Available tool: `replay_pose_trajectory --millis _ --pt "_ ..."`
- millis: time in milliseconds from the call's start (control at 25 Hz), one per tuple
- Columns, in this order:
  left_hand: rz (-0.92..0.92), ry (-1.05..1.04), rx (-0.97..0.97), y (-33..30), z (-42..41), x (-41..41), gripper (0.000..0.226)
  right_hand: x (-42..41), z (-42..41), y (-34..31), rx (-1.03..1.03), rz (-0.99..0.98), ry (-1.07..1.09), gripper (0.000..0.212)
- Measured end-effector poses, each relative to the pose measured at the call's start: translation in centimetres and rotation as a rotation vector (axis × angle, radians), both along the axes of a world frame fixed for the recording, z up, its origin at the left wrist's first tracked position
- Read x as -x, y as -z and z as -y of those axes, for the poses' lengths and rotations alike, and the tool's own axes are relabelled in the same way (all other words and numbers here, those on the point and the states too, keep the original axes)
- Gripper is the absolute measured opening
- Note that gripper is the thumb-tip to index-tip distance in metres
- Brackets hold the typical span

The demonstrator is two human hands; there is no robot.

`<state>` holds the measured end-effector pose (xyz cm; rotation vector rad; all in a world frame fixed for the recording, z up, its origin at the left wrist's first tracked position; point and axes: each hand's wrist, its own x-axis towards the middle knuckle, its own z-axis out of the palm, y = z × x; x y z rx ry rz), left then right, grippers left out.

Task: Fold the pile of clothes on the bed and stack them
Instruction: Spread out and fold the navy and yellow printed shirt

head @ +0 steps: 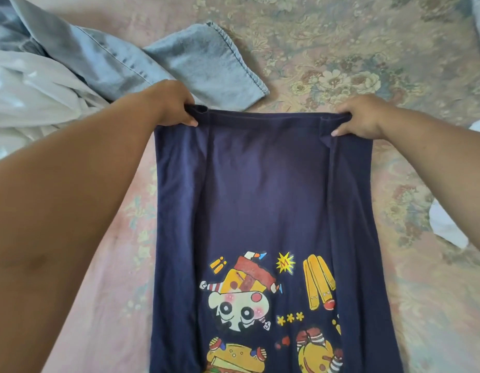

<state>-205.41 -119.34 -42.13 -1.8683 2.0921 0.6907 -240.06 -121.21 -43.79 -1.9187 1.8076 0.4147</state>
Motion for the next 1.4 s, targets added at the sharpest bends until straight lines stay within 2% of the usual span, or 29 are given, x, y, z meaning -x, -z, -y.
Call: replay_pose_trajectory --millis 160,240,320,400,520,640,720,800,920,960,1160,1280,1400 --pt "-0.005 0.033 0.125 -3.9 -3.3 -0.2 0.027 0.6 -3.8 -4.4 0.151 0.126 0.013 0.033" --pt "-0.026 0.017 0.150 -6.2 -5.5 -0.3 0.028 0.8 -6.1 -6.7 0.177 0.136 -0.028 0.025" --pt "-0.016 0.029 0.173 -8.9 -8.5 0.1 0.025 1.0 -9.1 -9.0 0.181 0.088 -0.073 0.008" --pt "-0.006 0.053 0.183 -10.8 -11.9 0.7 0.021 1.5 -12.5 -10.5 0.207 0.014 -0.114 0.015" --pt "0.051 0.092 0.175 -12.1 -18.7 1.5 0.022 2.1 -18.9 -11.5 0.271 -0.046 -0.218 0.005" --pt "0.041 0.124 0.215 -11.8 -27.5 0.5 0.017 3.2 -26.7 -11.7 0.280 -0.039 -0.349 0.015" --pt "-0.046 0.292 0.432 -10.4 -33.9 -0.4 0.007 4.2 -32.5 -11.4 0.373 0.025 -0.481 0.029" --pt "-0.081 0.457 0.558 -9.0 -40.5 -1.0 0.003 5.4 -38.6 -10.5 0.514 0.079 -0.628 0.040" --pt "-0.106 0.578 0.536 -5.5 -49.6 -0.1 0.012 7.2 -47.4 -8.3 0.577 0.054 -0.729 0.024" --pt "-0.114 0.618 0.525 -4.3 -52.4 0.4 0.014 7.7 -50.1 -7.5 0.582 0.039 -0.739 0.024" --pt "-0.059 0.695 0.525 1.6 -61.5 1.9 0.027 8.4 -60.4 -3.8 0.396 -0.078 -0.670 0.070" --pt "0.009 0.701 0.445 3.5 -64.0 2.2 0.053 8.3 -64.0 -1.7 0.356 -0.128 -0.665 0.074" --pt "0.078 0.667 0.391 5.3 -65.5 2.1 0.077 8.0 -65.6 0.4 0.309 -0.172 -0.696 0.066"
